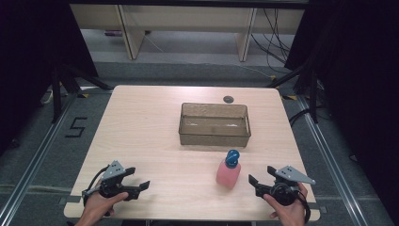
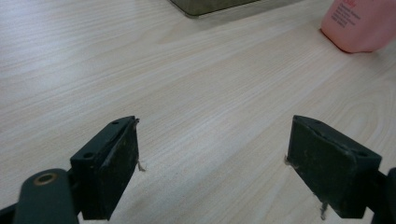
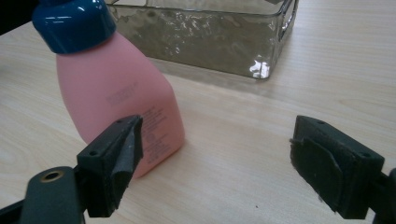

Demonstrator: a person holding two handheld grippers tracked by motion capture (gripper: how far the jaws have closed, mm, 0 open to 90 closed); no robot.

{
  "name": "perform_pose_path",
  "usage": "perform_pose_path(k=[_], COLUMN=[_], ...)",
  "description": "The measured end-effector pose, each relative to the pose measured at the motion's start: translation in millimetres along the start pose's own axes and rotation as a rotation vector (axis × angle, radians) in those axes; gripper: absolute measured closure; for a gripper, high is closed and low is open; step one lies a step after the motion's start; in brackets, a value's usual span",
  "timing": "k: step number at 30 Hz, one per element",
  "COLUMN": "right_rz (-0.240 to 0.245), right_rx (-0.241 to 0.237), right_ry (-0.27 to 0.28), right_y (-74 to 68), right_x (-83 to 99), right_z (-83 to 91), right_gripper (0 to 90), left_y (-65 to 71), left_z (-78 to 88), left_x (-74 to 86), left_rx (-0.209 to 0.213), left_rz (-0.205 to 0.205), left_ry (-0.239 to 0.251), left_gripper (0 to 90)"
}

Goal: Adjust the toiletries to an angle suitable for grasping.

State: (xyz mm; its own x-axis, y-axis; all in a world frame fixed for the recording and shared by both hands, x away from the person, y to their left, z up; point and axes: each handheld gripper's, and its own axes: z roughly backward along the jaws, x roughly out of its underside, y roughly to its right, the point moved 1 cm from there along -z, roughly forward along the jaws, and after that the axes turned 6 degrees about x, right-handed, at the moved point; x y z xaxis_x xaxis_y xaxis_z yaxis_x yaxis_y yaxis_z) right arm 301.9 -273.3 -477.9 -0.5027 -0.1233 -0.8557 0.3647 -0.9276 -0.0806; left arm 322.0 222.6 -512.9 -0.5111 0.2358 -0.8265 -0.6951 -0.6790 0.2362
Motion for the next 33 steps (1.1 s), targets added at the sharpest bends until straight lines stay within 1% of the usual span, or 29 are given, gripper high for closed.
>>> perform_pose_path(k=[1, 2, 3, 4, 5, 6, 8, 9, 10, 11, 12, 13, 15, 16, 17, 18, 19, 20, 21, 22, 23, 24, 25, 27, 28, 29, 31, 32, 33], right_rz=[-0.012, -0.012, 0.008, 0.008, -0.008, -0.008, 0.008, -0.004, 0.02, 0.008, 0.008, 0.0, 0.003, 0.016, 0.017, -0.011, 0.017, 0.017, 0.028, 0.023, -0.019, -0.019, 0.034, 0.035, 0.011, 0.044, 0.039, 0.004, 0.022], right_rx=[-0.005, -0.005, -0.01, -0.01, -0.022, -0.022, -0.014, -0.02, -0.01, -0.007, -0.007, -0.037, -0.031, -0.037, -0.038, -0.044, -0.05, -0.05, -0.045, -0.049, -0.068, -0.068, -0.061, -0.066, -0.09, -0.064, -0.072, -0.082, -0.071], right_ry=[-0.004, -0.004, 0.017, 0.017, 0.016, 0.016, 0.022, 0.021, 0.032, 0.017, 0.017, 0.043, 0.038, 0.051, 0.052, 0.027, 0.043, 0.043, 0.051, 0.048, 0.04, 0.04, 0.062, 0.064, 0.062, 0.078, 0.07, 0.057, 0.063], right_y=[-2.3, -2.3, -2.5, -2.5, -4.6, -4.6, -4.8, -6.4, -5.4, -7.7, -7.7, -9.9, -11.2, -11.2, -12.2, -16.2, -15.4, -15.4, -15.5, -16.8, -21.7, -21.7, -20.1, -20.7, -23.0, -22.1, -22.9, -26.1, -24.9], right_x=[-0.3, -0.3, -1.1, -1.1, -2.0, -2.0, -3.0, -3.3, -3.7, -3.6, -3.6, -4.1, -4.7, -5.2, -5.9, -6.5, -7.3, -7.3, -7.6, -8.1, -8.6, -8.6, -10.1, -10.6, -10.7, -12.0, -12.5, -12.5, -12.8], right_z=[0.7, 0.7, 0.0, 0.0, 1.9, 1.9, 4.2, 4.9, 4.3, 5.3, 5.3, 4.0, 5.2, 5.4, 6.8, 9.1, 8.7, 8.7, 8.6, 9.2, 11.0, 11.0, 10.3, 9.6, 10.0, 10.4, 11.7, 12.7, 11.9], right_gripper=[17.8, 17.8, 17.9, 17.9, 17.9, 17.9, 17.9, 18.0, 18.0, 18.1, 18.1, 18.1, 18.2, 18.2, 18.3, 18.4, 18.5, 18.5, 18.6, 18.6, 18.8, 18.8, 18.9, 19.0, 19.0, 19.3, 19.3, 19.5, 19.6], left_y=[0.0, -0.1, -0.1, -0.1, -0.1, -0.1, 0.4, 0.5, 0.4, 0.4, 0.4, 0.4, 0.4, 0.3, 0.3, 0.3, -0.1, -0.1, -0.1, 0.4, 0.3, 0.3, -0.3, -0.1, 0.3, 0.2, 0.4, 0.5, 0.4], left_z=[0.0, 0.1, 0.1, 0.1, 0.0, 0.0, -0.6, -0.3, -0.6, -0.4, -0.5, -0.2, -0.3, -0.3, -0.3, -0.4, 0.2, 0.2, 0.2, -0.4, -0.4, -0.4, 0.2, 0.0, -0.7, -1.1, -1.6, -1.6, -1.7], left_x=[0.0, -0.1, 0.0, 0.0, 0.0, 0.0, 0.0, -0.2, 0.0, -0.1, -0.1, -0.2, -0.2, -0.2, -0.2, -0.2, -0.2, -0.2, -0.2, -0.2, -0.2, -0.2, -0.2, -0.2, -0.2, -0.1, -0.2, -0.2, -0.4], left_rx=[0.0, 0.0, -0.001, -0.001, -0.001, -0.001, -0.001, -0.003, -0.001, -0.001, -0.001, -0.004, -0.004, -0.004, -0.004, -0.004, -0.004, -0.004, -0.004, -0.004, -0.004, -0.004, -0.005, -0.005, -0.004, -0.005, -0.005, -0.006, -0.005], left_rz=[0.0, 0.0, 0.0, 0.0, 0.001, 0.001, 0.007, 0.007, 0.007, 0.007, 0.007, 0.007, 0.007, 0.007, 0.007, 0.007, 0.0, 0.0, 0.0, 0.007, 0.007, 0.007, -0.001, 0.001, 0.008, 0.007, 0.011, 0.011, 0.007], left_ry=[0.001, 0.001, 0.002, 0.002, 0.003, 0.003, 0.011, 0.006, 0.01, 0.009, 0.01, 0.006, 0.006, 0.006, 0.006, 0.005, -0.002, -0.002, -0.001, 0.006, 0.005, 0.005, -0.004, -0.002, 0.005, 0.006, 0.01, 0.008, 0.008], left_gripper=[15.9, 15.9, 15.9, 15.9, 15.9, 15.9, 15.9, 15.9, 15.9, 15.9, 15.9, 15.9, 15.9, 15.9, 15.9, 15.9, 15.9, 15.9, 15.9, 15.9, 15.9, 15.9, 15.9, 15.9, 15.9, 15.9, 15.9, 15.9, 15.9])
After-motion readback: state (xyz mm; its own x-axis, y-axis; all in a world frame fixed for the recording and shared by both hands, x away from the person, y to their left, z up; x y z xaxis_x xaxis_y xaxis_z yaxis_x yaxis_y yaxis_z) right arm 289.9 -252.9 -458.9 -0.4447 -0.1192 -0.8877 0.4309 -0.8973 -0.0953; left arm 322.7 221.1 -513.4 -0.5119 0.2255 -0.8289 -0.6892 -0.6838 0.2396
